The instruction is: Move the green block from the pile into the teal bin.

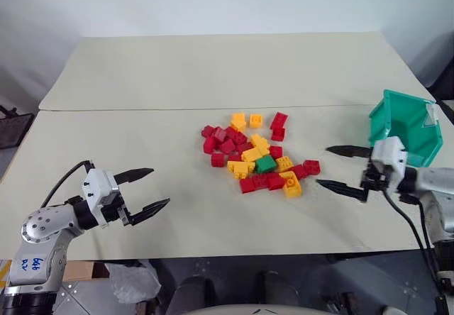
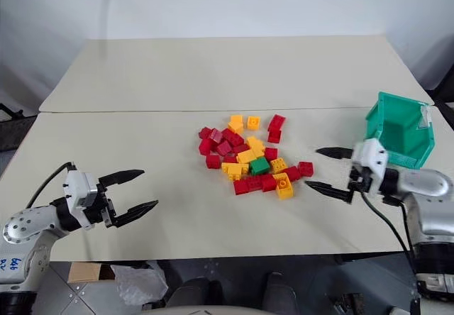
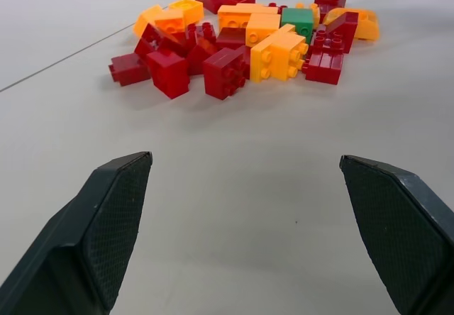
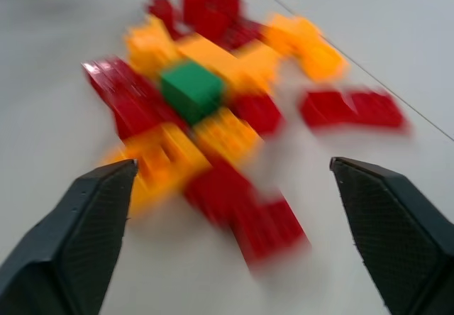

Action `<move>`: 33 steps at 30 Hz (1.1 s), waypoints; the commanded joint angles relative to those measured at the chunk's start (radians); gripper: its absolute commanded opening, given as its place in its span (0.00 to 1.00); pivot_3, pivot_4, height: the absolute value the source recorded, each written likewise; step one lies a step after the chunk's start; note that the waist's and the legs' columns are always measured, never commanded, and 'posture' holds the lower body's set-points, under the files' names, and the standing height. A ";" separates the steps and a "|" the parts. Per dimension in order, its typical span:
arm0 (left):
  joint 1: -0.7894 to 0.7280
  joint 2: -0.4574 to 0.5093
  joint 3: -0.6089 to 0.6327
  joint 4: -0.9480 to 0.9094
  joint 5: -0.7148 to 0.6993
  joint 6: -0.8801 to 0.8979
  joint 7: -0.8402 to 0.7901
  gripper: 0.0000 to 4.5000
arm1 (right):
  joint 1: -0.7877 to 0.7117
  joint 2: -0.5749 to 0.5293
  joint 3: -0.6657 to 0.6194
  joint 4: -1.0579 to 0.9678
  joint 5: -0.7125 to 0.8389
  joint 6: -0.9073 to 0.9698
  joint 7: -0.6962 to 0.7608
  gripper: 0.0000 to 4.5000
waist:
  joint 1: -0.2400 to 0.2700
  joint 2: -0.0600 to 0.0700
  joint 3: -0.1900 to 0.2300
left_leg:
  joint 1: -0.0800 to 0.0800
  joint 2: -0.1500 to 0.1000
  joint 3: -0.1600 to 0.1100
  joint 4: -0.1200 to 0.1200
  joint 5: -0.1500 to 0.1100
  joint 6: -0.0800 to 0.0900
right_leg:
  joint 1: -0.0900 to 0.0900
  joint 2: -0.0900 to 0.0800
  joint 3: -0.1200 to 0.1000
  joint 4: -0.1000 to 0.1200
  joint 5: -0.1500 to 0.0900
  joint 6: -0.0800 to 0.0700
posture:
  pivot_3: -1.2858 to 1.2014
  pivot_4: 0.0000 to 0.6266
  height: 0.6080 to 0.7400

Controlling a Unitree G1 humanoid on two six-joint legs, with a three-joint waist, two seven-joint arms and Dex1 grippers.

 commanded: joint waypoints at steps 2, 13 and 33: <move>0.006 0.006 0.030 -0.039 -0.019 -0.001 0.012 1.00 | -0.044 0.002 0.076 -0.176 0.014 0.337 -0.151 0.99 | 0.002 0.000 0.000 | -0.001 0.000 -0.001 0.000 0.000 0.000 | 0.000 -0.001 -0.001 0.000 0.000 0.000 | 0.52 0.24 1.00; 0.047 -0.017 0.023 -0.085 -0.017 0.005 0.042 1.00 | -0.027 0.126 0.126 -0.425 0.029 0.710 -0.479 0.99 | -0.003 0.000 0.000 | -0.001 0.000 -0.002 0.000 -0.001 -0.001 | 0.000 0.000 -0.001 0.000 0.000 0.000 | 0.52 0.24 1.00; 0.045 -0.024 0.016 -0.107 -0.018 0.024 0.046 1.00 | -0.024 0.413 0.275 -0.473 -0.186 0.765 -0.907 0.90 | -0.008 -0.003 -0.002 | 0.000 0.000 0.000 0.000 -0.001 -0.001 | -0.001 0.001 0.000 0.002 0.000 0.000 | 0.52 0.24 1.00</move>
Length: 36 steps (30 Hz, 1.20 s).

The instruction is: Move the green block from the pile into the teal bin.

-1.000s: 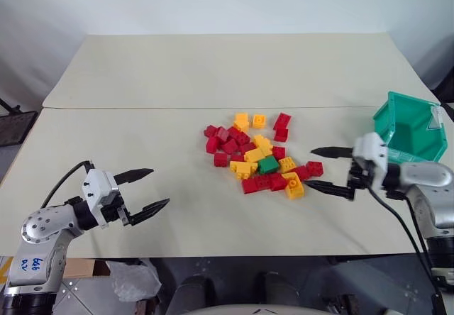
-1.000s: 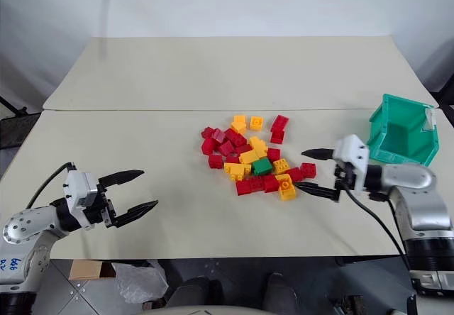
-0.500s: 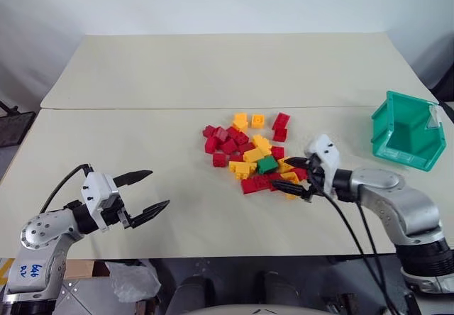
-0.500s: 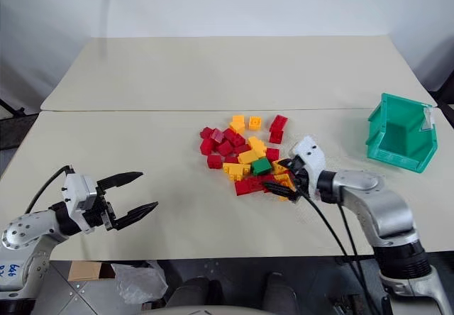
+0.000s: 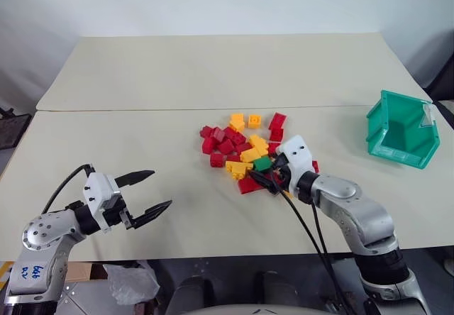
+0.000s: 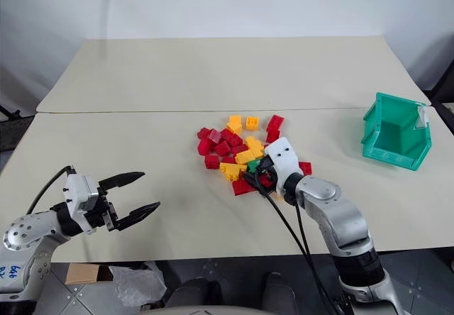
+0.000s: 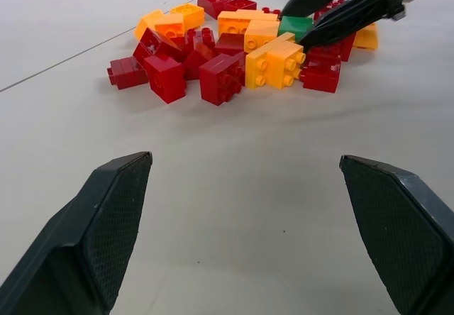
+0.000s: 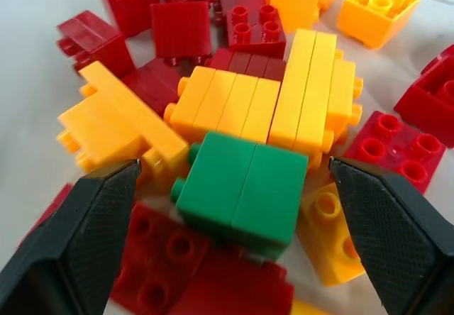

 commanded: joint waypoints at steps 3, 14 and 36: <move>-0.004 0.000 0.002 -0.028 -0.017 -0.003 -0.001 1.00 | 0.007 0.008 0.019 0.000 -0.033 0.022 -0.028 0.72 | 0.000 0.000 0.000 | 0.000 0.000 0.000 0.000 0.000 0.000 | 0.000 0.000 0.000 0.000 0.000 0.000 | 0.52 0.24 1.00; -0.023 -0.014 -0.011 -0.029 -0.019 -0.010 0.000 1.00 | 0.024 -0.049 -0.159 0.036 0.068 -0.219 0.151 0.54 | 0.004 0.000 0.000 | -0.002 -0.001 -0.001 0.000 -0.001 0.001 | 0.000 0.000 -0.001 -0.001 0.000 0.000 | 0.52 0.24 1.00; -0.466 -0.243 -0.286 -0.021 0.023 0.114 0.161 1.00 | -0.264 -0.357 -0.548 0.962 -0.159 -0.886 -0.093 0.54 | 0.000 0.001 0.001 | -0.001 -0.002 0.003 0.000 0.001 0.002 | 0.000 0.000 0.000 -0.002 0.001 0.001 | 0.52 0.24 1.00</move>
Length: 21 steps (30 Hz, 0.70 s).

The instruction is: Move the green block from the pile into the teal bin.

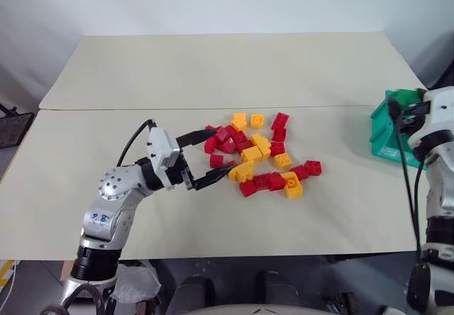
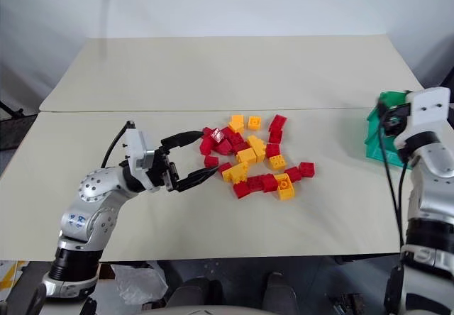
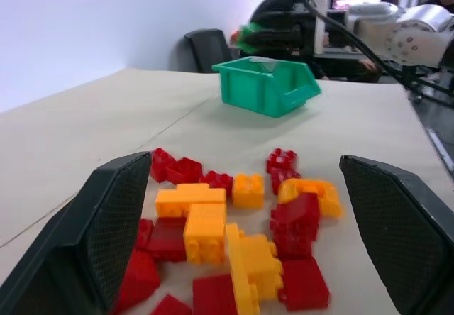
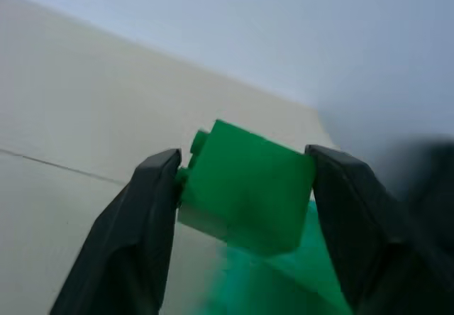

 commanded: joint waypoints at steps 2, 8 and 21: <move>-0.030 -0.008 -0.005 -0.023 0.011 -0.001 0.026 1.00 | -0.112 -0.059 0.009 0.238 -0.044 -0.063 -0.061 0.54 | -0.005 0.000 0.000 | 0.000 0.001 0.000 0.000 0.000 0.000 | 0.000 0.001 0.000 0.000 0.000 0.000 | 0.52 0.24 1.00; 0.006 0.040 0.017 -0.047 -0.008 0.019 -0.003 1.00 | -0.219 -0.063 0.042 0.429 -0.027 -0.067 0.021 0.77 | -0.010 0.001 0.001 | 0.000 0.001 0.000 0.000 0.000 0.000 | 0.000 0.001 0.000 0.000 0.000 0.000 | 0.52 0.24 1.00; 0.161 0.156 0.131 -0.067 0.007 -0.029 -0.024 1.00 | -0.108 -0.025 -0.016 0.165 0.253 -0.234 0.429 0.99 | 0.000 0.002 0.001 | -0.001 0.001 -0.001 0.000 0.000 0.000 | 0.000 0.001 0.000 -0.002 0.000 0.000 | 0.52 0.24 1.00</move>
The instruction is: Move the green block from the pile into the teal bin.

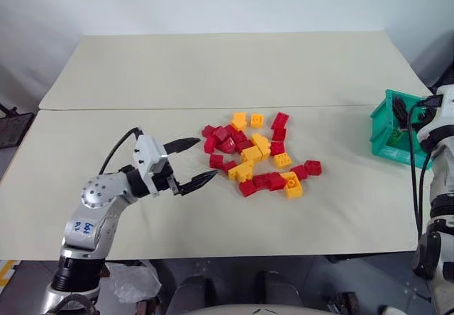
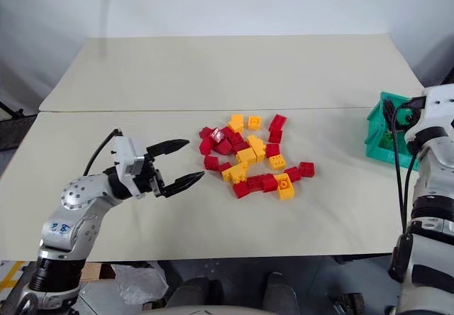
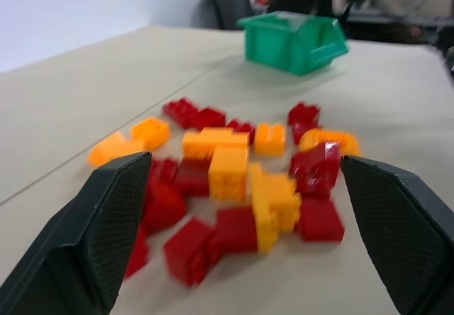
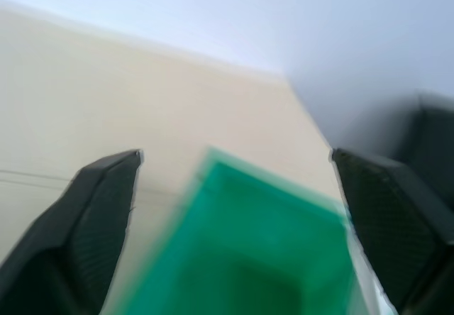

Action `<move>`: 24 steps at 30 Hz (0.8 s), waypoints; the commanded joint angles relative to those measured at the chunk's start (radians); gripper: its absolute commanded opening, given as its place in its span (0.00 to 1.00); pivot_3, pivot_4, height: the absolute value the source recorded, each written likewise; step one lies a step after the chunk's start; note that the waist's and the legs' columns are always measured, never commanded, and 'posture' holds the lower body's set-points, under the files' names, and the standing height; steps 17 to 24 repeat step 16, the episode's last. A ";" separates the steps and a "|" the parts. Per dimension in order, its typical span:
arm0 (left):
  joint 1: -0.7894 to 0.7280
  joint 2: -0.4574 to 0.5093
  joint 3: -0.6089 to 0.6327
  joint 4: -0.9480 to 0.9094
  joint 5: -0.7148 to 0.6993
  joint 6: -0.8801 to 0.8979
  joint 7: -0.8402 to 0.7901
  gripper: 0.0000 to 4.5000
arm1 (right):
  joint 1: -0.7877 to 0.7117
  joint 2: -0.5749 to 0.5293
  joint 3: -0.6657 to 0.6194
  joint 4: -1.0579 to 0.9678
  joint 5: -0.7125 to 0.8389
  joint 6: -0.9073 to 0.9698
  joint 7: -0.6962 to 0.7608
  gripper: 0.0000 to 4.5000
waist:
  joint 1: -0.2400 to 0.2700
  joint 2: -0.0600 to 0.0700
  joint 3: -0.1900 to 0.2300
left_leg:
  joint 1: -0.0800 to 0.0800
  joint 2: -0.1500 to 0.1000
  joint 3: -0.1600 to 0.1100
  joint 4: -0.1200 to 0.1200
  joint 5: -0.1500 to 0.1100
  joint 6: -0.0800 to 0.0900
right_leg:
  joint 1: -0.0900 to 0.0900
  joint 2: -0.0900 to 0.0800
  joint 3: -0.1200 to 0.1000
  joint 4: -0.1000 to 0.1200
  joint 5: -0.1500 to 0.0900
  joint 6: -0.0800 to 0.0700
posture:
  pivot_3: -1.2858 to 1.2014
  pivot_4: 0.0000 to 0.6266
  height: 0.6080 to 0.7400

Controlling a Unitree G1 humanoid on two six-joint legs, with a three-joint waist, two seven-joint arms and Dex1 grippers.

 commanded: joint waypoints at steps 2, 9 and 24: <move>0.063 0.058 0.086 -0.013 0.014 -0.063 -0.022 1.00 | 0.114 0.028 -0.004 -0.262 0.216 0.040 0.346 0.99 | 0.001 0.000 0.000 | 0.000 0.000 0.000 0.000 0.000 0.000 | 0.001 0.000 0.000 0.000 0.000 0.000 | 0.52 0.24 1.00; 0.225 0.136 0.202 0.064 0.066 -0.169 -0.048 1.00 | 0.443 -0.017 0.128 -0.515 0.281 0.117 0.745 0.99 | 0.010 0.001 0.000 | 0.000 -0.001 -0.002 0.000 -0.001 0.001 | 0.002 -0.002 -0.001 -0.001 0.000 0.000 | 0.52 0.24 1.00; 0.298 0.137 0.239 0.093 0.098 -0.221 -0.018 1.00 | 0.514 0.005 0.143 -0.517 0.242 0.053 0.790 0.99 | 0.004 0.001 0.000 | 0.002 0.000 -0.001 0.000 -0.001 0.001 | 0.003 -0.002 0.000 -0.002 0.000 0.000 | 0.52 0.24 1.00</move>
